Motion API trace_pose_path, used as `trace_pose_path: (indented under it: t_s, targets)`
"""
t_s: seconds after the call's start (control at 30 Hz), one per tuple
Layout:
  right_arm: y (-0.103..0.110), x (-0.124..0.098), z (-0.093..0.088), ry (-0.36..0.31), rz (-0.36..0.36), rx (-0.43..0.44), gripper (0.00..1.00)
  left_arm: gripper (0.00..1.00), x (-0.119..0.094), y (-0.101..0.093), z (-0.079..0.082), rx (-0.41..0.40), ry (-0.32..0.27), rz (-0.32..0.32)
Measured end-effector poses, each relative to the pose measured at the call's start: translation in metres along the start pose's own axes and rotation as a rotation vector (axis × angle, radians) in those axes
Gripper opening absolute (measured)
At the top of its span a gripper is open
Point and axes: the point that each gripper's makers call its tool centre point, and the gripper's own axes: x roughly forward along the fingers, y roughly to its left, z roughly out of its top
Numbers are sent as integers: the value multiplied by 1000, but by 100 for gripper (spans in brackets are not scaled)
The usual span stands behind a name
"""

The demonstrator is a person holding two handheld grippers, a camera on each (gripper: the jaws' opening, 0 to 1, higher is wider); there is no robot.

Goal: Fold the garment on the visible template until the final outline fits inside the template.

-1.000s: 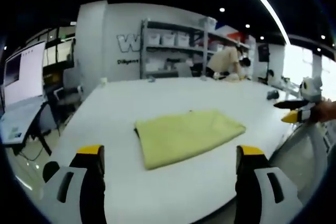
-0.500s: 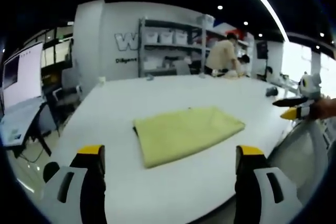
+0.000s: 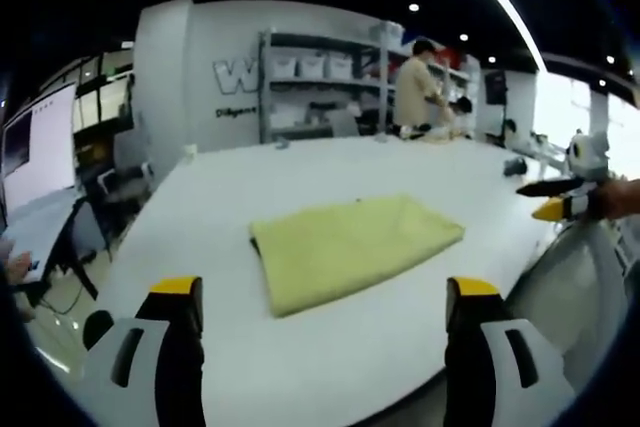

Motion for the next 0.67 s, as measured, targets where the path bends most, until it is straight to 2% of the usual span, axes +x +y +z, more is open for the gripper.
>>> trace_pose_path:
  t_s: [0.23,0.67]
  targets:
    - [-2,3,-2,8,-3,22,78,95,1,-2,-3,4,18,-11]
    - [-2,6,-7,33,-9,1,75,93,2,-3,-7,41,46,-19]
